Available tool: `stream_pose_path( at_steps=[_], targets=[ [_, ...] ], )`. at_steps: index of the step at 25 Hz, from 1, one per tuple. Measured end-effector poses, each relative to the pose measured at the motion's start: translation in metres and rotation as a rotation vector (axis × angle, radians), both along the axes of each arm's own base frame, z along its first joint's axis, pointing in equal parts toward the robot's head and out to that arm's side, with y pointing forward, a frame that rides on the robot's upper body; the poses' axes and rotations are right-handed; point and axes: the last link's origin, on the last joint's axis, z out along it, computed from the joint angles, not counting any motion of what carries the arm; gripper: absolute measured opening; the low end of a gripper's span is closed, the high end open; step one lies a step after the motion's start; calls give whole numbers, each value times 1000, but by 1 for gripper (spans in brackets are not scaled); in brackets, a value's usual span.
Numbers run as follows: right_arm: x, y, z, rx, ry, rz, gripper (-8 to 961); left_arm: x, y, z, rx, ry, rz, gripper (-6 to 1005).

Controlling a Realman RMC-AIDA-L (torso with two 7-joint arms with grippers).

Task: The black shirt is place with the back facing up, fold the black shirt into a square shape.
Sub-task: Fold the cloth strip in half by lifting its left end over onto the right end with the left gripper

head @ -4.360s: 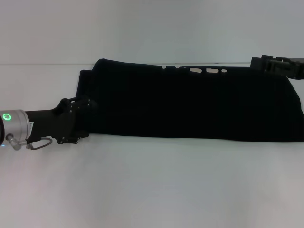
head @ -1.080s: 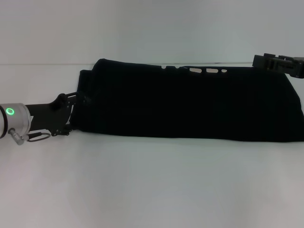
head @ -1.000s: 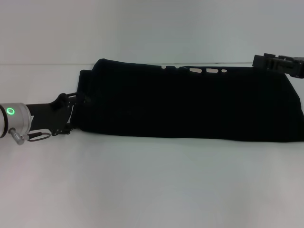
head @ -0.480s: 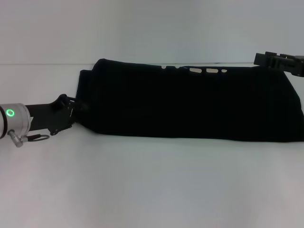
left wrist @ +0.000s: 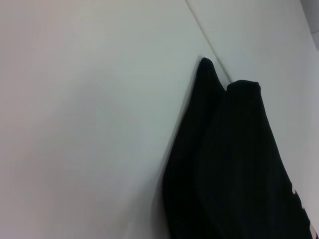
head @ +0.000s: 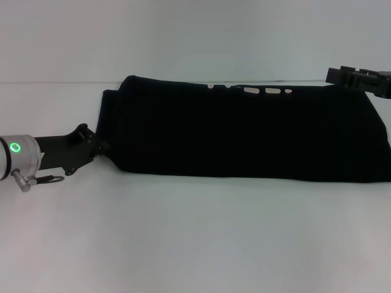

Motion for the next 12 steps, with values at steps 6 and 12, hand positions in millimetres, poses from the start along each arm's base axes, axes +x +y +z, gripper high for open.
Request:
stream_pose_path(
  at_steps=[6, 12],
  targets=[
    [1, -1, -1, -2, 2, -3, 726, -5, -7, 2, 2, 1, -32, 32],
    [1, -2, -4, -5, 8, -11, 725, -17, -22, 12, 63, -40, -73, 41]
  ],
)
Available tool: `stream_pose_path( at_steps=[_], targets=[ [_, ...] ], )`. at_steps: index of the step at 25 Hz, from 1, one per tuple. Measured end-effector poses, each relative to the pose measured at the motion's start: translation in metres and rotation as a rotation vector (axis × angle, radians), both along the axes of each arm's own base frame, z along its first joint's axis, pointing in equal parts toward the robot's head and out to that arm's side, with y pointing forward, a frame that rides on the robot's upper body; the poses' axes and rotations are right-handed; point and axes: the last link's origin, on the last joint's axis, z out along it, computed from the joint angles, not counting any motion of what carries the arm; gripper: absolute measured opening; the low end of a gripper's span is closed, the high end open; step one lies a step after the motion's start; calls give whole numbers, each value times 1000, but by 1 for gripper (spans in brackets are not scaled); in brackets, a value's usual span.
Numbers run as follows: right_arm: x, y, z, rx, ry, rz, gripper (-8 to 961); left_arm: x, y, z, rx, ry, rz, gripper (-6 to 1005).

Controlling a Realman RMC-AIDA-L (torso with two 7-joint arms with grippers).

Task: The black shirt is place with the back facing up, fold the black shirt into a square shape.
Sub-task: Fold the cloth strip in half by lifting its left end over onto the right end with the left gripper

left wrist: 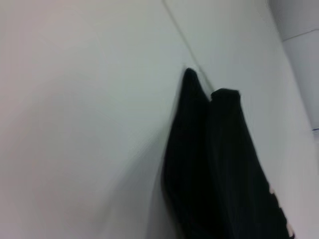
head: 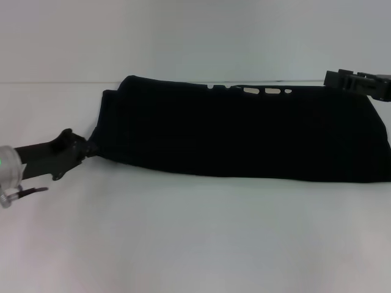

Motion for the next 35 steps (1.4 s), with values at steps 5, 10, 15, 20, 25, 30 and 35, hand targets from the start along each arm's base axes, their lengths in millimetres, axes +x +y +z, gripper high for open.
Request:
stream_pose_path(
  at_steps=[5, 10, 15, 20, 25, 30, 35],
  targets=[
    [-1, 0, -4, -4, 10, -4, 724, -13, -11, 15, 53, 21, -34, 48],
    [-6, 3, -8, 5, 39, -13, 724, -25, -24, 33, 85, 47, -66, 56],
    [-9, 8, -11, 39, 67, -33, 725, -46, -47, 63, 134, 98, -47, 64],
    [-13, 15, -18, 64, 82, -58, 725, -71, -75, 99, 194, 158, 5, 71],
    [-18, 20, -22, 79, 81, -65, 724, -77, -86, 124, 227, 184, 5, 79],
    [-15, 21, -15, 98, 81, -68, 724, -29, -51, 127, 183, 127, -212, 86],
    [8, 10, 13, 153, 110, -99, 719, 52, 1, 97, 66, 31, -493, 94]
  ],
)
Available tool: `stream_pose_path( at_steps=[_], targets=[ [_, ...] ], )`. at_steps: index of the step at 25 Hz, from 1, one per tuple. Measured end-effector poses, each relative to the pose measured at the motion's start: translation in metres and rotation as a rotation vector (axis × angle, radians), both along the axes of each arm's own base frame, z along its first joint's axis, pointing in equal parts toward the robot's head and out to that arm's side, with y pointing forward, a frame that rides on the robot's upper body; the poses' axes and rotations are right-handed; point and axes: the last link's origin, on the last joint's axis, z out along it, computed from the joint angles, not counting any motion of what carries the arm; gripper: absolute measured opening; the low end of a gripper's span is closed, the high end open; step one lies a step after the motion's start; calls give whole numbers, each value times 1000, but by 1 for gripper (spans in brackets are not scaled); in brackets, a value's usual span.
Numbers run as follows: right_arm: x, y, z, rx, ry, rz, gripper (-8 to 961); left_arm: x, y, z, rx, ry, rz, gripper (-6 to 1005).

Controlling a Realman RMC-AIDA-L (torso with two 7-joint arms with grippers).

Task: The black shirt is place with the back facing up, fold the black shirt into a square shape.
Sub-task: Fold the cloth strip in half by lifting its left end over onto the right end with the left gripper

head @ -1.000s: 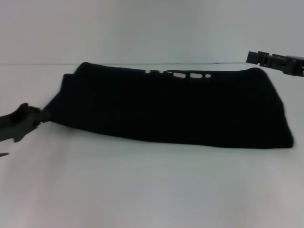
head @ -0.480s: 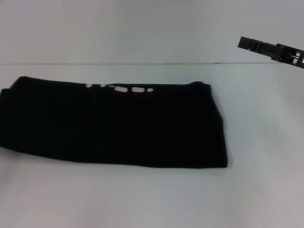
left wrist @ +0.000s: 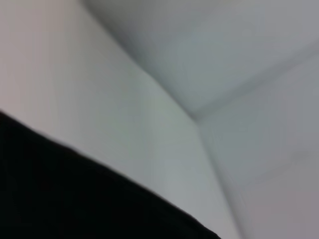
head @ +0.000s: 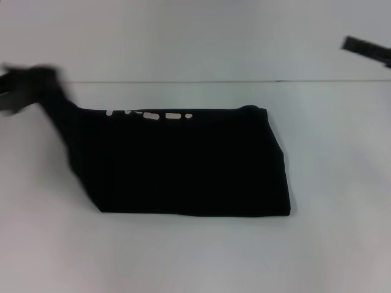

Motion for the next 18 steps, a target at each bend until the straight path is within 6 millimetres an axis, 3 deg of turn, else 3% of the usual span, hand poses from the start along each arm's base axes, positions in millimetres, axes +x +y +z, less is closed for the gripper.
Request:
stream_pose_path(
  at_steps=[5, 9, 12, 14, 18],
  targets=[
    [35, -23, 40, 89, 32, -56, 690, 91, 43, -74, -139, 1, -195, 102],
    [55, -40, 67, 139, 20, -83, 666, 140, 49, -151, -208, 47, -246, 108],
    [61, -46, 77, 159, -3, -92, 671, 153, 44, -197, -205, 43, -225, 112],
    [63, -47, 81, 164, -14, -97, 675, 147, 33, -224, -201, -3, -166, 115],
    [63, -44, 84, 162, -40, -107, 674, 129, 6, -243, -126, -127, -135, 121]
  ],
)
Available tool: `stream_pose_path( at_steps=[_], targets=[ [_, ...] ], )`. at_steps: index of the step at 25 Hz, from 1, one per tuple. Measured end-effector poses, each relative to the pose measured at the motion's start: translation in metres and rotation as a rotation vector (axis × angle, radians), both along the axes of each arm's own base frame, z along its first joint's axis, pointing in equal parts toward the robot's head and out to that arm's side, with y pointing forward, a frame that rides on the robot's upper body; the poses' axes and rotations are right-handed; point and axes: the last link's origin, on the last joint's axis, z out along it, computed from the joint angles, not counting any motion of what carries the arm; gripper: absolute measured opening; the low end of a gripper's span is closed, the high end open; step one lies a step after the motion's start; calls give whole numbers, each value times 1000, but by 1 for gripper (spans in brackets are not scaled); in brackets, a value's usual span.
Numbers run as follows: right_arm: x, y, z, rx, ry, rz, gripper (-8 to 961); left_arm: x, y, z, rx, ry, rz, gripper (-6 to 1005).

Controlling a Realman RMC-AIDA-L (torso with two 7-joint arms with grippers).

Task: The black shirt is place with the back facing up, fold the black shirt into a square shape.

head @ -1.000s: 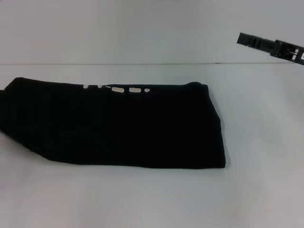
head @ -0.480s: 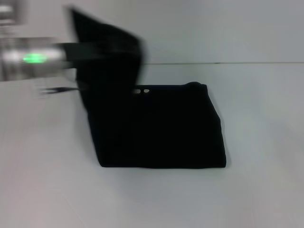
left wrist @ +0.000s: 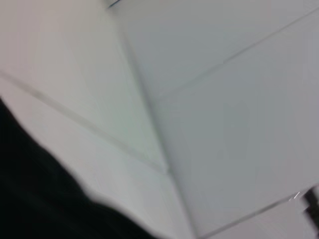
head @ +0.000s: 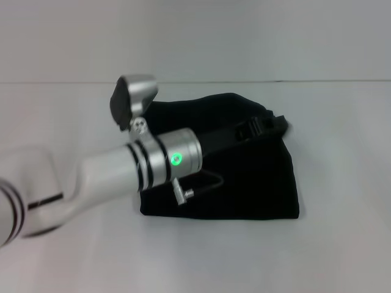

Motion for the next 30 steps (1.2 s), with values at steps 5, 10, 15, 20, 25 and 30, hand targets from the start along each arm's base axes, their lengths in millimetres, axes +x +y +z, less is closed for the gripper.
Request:
stream_pose_path(
  at_steps=[5, 10, 15, 20, 25, 30],
  targets=[
    [-4, 9, -9, -75, -19, -29, 675, -3, -31, 20, 51, -202, -141, 209],
    [-10, 21, -24, -208, -26, -99, 675, -13, -55, 50, 50, -293, -307, 316],
    [-23, 32, -47, -368, -52, -156, 674, -36, -68, 95, 102, -242, -492, 454],
    [-37, 41, -86, -527, -77, -200, 674, -50, -70, 114, 105, -93, -617, 615],
    [-49, 45, -125, -639, -48, -249, 673, -64, -73, 119, 117, 79, -752, 815],
    [-59, 44, -150, -707, 1, -302, 672, -74, -73, 118, 123, 219, -859, 948]
  ],
)
